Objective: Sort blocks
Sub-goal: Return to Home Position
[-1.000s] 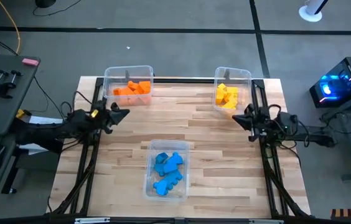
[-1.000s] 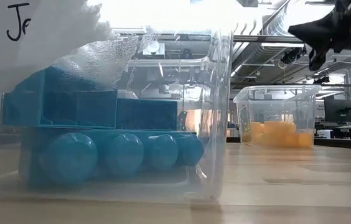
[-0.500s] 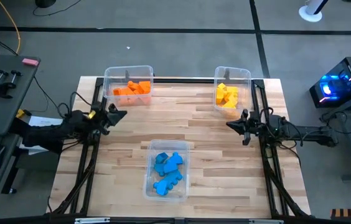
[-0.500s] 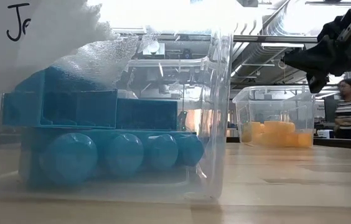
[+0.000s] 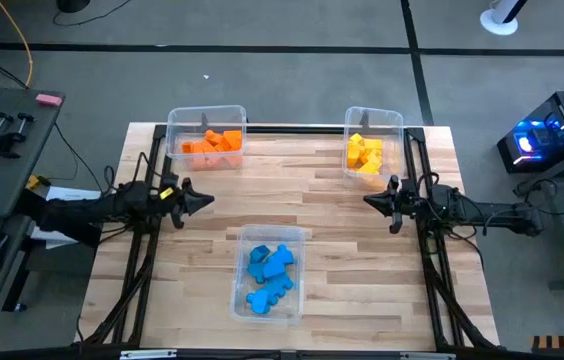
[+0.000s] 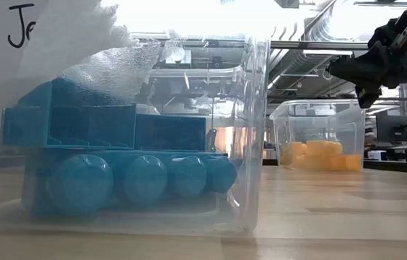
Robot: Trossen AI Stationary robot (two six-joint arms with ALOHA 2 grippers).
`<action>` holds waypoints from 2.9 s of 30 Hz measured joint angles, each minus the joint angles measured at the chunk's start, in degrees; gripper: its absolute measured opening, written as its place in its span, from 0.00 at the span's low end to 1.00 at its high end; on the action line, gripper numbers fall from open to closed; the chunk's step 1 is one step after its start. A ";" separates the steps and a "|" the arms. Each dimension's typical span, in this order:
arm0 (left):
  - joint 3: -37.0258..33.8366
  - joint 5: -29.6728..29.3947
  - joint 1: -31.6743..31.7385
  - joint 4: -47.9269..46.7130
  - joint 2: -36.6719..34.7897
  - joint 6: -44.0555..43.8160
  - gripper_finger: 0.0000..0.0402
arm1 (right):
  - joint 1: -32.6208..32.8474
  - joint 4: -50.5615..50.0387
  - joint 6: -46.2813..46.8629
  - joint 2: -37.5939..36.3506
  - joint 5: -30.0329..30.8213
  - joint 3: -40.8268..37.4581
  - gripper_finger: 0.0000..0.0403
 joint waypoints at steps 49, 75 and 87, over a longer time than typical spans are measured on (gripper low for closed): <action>0.00 0.00 -6.15 -0.03 0.09 0.00 0.00 | 1.30 0.43 0.02 -1.20 -0.15 -0.13 0.00; 0.00 0.02 -6.15 -0.06 0.09 0.00 0.00 | 1.30 0.43 0.02 -1.18 -0.15 -0.17 0.00; 0.00 0.02 -6.13 -0.06 0.09 0.00 0.00 | 1.30 0.43 0.02 -1.18 -0.15 -0.17 0.00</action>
